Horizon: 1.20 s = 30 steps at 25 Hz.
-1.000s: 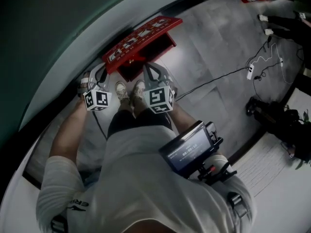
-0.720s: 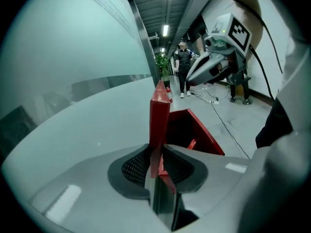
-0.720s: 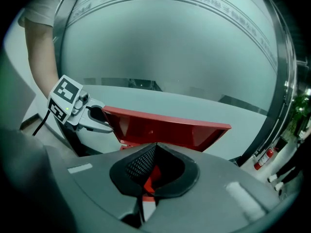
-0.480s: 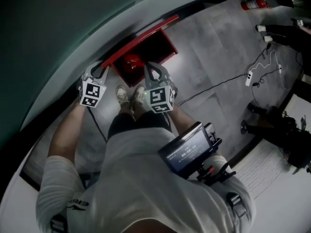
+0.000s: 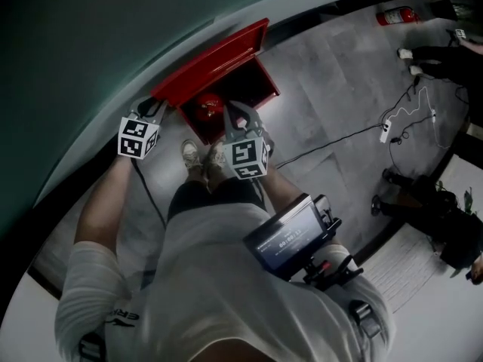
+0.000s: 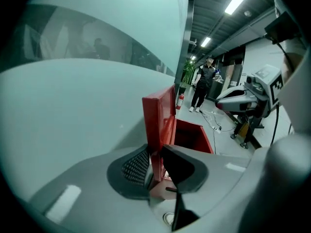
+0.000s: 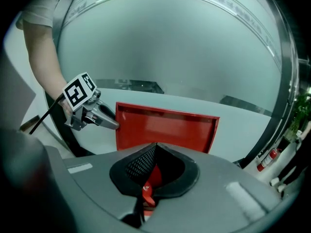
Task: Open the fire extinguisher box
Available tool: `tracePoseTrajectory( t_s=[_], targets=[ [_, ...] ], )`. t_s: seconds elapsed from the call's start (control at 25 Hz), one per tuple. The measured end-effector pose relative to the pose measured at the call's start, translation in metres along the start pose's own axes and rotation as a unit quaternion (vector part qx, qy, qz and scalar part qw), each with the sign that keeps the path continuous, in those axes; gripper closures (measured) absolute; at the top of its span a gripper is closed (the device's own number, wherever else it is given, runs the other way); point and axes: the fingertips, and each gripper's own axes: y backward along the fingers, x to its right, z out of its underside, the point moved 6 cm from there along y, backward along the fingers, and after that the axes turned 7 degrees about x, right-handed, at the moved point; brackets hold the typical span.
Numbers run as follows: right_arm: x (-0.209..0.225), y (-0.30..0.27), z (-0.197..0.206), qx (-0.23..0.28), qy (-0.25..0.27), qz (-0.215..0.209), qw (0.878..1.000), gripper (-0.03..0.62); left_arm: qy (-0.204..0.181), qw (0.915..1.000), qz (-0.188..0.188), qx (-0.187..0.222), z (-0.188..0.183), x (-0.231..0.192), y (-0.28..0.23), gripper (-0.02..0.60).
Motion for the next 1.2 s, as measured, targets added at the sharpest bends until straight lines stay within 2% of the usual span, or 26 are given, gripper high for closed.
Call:
tracePoseTrajectory(
  t_s=[0.28, 0.76, 1.2],
  targets=[
    [-0.003, 0.0, -0.001, 0.0, -0.001, -0.004, 1.0, 0.582, 0.058, 0.9981, -0.02, -0.006, 0.0, -0.008, -0.003, 0.495],
    [0.001, 0.001, 0.003, -0.005, -0.003, 0.0, 1.0, 0.582, 0.112, 0.9926, -0.048, -0.007, 0.004, -0.016, -0.008, 0.491],
    [0.007, 0.004, 0.01, -0.004, -0.001, 0.007, 1.0, 0.582, 0.109, 0.9919, -0.064, 0.014, 0.011, -0.016, -0.014, 0.485]
  ],
)
